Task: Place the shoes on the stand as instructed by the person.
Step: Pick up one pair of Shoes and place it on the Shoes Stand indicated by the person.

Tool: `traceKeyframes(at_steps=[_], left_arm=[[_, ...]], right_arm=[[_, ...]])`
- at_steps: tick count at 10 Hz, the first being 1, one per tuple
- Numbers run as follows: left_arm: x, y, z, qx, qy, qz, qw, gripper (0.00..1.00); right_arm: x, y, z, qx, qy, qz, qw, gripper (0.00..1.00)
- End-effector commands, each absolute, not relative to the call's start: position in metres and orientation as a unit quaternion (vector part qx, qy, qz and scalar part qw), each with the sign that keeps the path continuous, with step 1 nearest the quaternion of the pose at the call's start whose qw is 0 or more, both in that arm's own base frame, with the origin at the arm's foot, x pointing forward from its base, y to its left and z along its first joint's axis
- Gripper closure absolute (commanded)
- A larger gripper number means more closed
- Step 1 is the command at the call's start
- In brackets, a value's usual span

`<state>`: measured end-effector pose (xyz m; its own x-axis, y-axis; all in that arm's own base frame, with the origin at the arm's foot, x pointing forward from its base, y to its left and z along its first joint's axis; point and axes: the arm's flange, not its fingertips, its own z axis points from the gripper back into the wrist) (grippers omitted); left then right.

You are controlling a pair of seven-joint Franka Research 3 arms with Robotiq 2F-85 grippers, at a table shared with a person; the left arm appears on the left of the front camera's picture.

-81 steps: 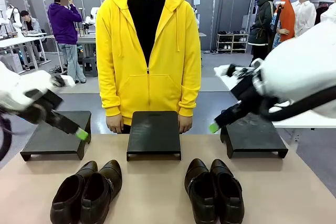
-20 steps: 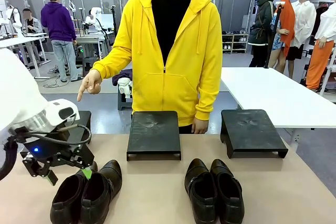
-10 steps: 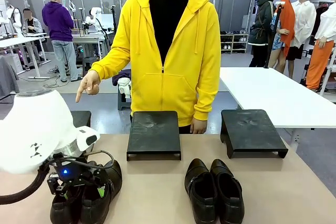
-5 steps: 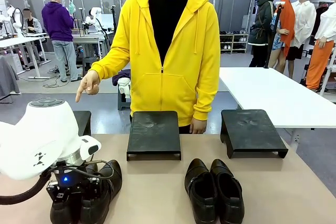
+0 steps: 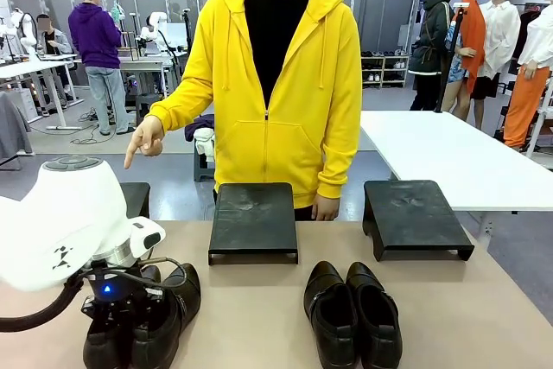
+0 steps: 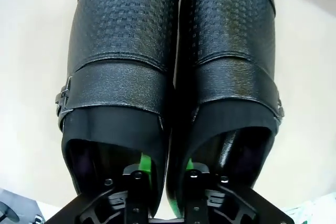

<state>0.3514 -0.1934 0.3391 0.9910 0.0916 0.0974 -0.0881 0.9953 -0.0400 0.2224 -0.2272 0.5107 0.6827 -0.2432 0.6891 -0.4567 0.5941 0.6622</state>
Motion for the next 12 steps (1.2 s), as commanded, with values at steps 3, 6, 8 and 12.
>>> traceKeyframes(at_steps=[3, 6, 8, 12], left_arm=[[0.285, -0.15, 0.331, -0.039, -0.081, 0.025, 0.996, 1.0], [0.299, -0.142, 0.396, -0.083, -0.097, -0.037, 0.991, 1.0], [0.306, -0.113, 0.448, -0.07, -0.144, -0.034, 0.986, 1.0], [0.316, -0.064, 0.481, -0.035, -0.183, -0.041, 0.982, 1.0]], right_arm=[[0.223, -0.228, 0.511, 0.445, -0.401, 0.074, 0.797, 0.0], [0.223, -0.228, 0.511, 0.445, -0.401, 0.074, 0.797, 0.0], [0.223, -0.228, 0.511, 0.445, -0.401, 0.074, 0.797, 0.0], [0.223, -0.228, 0.511, 0.445, -0.401, 0.074, 0.797, 0.0]])
